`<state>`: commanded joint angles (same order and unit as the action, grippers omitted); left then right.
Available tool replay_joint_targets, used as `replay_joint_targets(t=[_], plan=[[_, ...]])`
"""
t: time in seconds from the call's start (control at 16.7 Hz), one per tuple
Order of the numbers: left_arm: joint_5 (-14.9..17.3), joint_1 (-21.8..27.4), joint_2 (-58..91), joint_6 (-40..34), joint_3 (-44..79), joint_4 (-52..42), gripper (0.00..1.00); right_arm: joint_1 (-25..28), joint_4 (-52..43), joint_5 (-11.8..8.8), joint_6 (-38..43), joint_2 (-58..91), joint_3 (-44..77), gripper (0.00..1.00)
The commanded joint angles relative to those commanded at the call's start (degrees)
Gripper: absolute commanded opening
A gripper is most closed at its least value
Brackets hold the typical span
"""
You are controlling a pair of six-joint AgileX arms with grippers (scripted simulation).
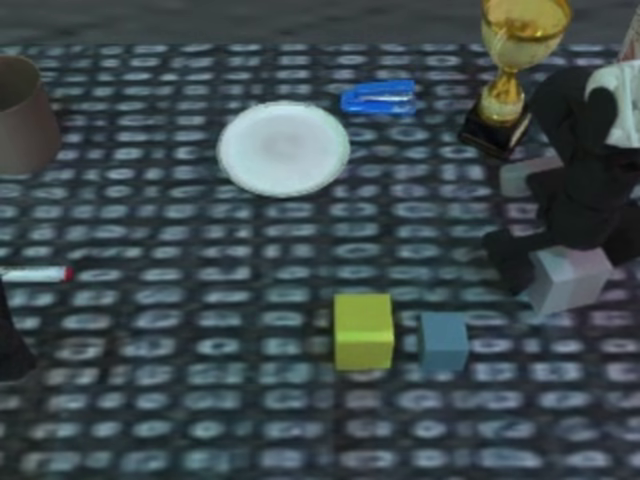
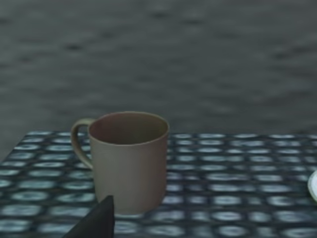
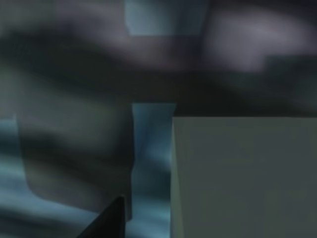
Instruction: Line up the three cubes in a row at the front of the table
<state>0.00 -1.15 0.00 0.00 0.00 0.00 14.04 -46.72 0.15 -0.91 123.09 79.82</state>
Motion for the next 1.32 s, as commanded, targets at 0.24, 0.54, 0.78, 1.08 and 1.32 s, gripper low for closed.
replay_joint_targets(t=[0.24, 0.54, 0.78, 1.08, 1.32], plan=[[0.0, 0.0, 0.0, 0.0, 0.0, 0.0, 1.0, 0.0, 0.0, 0.0, 0.0, 0.0, 0.0, 0.4], [0.0, 0.0, 0.0, 0.0, 0.0, 0.0, 1.0, 0.0, 0.0, 0.0, 0.0, 0.0, 0.0, 0.02], [0.0, 0.0, 0.0, 0.0, 0.0, 0.0, 1.0, 0.0, 0.0, 0.0, 0.0, 0.0, 0.0, 0.0], [0.0, 0.0, 0.0, 0.0, 0.0, 0.0, 1.0, -0.13, -0.2, -0.01, 0.05, -0.66, 0.12, 0.0], [0.0, 0.0, 0.0, 0.0, 0.0, 0.0, 1.0, -0.08, -4.38, -0.05, 0.13, -2.09, 2.74, 0.0]])
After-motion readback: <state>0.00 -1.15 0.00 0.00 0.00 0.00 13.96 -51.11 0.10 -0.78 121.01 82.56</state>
